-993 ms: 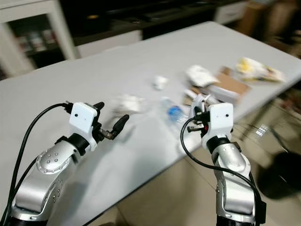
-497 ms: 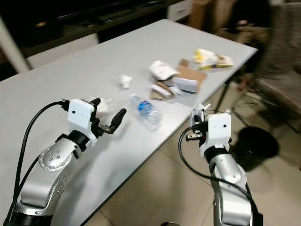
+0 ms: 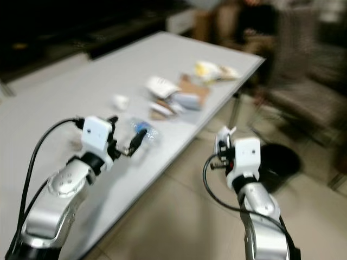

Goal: Picking trash to rubbish bin

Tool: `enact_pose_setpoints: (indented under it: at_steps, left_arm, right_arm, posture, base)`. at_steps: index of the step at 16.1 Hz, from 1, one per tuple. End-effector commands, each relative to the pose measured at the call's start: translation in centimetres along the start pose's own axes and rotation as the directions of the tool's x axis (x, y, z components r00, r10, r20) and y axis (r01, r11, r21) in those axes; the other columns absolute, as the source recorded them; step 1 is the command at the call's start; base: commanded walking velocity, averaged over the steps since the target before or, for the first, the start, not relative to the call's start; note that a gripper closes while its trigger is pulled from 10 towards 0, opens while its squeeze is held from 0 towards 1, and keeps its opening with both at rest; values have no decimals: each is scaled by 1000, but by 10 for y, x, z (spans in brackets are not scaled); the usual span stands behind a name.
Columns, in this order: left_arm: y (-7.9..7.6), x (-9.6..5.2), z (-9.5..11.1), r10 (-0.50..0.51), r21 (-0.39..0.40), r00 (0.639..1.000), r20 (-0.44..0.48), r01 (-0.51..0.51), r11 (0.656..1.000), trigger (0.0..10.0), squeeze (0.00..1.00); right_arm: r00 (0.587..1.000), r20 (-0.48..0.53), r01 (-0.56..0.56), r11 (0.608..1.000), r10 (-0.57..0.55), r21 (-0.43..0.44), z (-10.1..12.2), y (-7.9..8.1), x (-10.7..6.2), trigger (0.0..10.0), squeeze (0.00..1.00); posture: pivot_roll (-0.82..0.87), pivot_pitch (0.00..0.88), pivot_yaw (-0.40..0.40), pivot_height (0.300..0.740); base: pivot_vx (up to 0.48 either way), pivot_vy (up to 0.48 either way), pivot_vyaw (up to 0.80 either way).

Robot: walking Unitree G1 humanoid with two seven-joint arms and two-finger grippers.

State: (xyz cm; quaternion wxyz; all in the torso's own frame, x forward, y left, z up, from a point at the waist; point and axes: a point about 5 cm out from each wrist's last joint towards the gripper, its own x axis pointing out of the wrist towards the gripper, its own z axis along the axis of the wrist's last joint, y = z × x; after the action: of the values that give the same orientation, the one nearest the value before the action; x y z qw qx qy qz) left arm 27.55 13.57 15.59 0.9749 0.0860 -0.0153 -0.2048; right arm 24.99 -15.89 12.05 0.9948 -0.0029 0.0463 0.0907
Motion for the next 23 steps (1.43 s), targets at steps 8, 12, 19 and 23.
enact_pose_setpoints:
  at_steps: [8, 12, 19, 23]
  left_arm:
    - [10, -3, -3, 26, 11, 999, -28, -26, 1000, 10000, 0]
    - [11, 4, -16, 33, -114, 988, -152, -50, 992, 10000, 0]
    - [28, 39, -25, 57, -420, 924, -378, -226, 879, 10000, 1000]
    - [9, 54, -29, -42, -490, 896, -443, -203, 848, 10000, 1000]
  right_arm:
    - [996, 27, -87, 996, 87, -5, 3, 14, 2, 10000, 0]
    - [997, 16, -70, 997, 70, -29, 1, 5, 1, 10000, 0]
    - [993, -14, -119, 990, 118, -73, -2, 8, -1, 10000, 0]
    - [992, -32, -121, 990, 119, -72, -7, 11, -3, 10000, 0]
  posture:
    - [-5, 0, 5, 740]
    - [-11, 0, 8, 740]
    - [-25, 0, 4, 740]
    - [-34, 0, 14, 740]
  base:
    - [331, 0, 0]
    - [80, 0, 0]
    - [0, 0, 0]
    - [0, 0, 0]
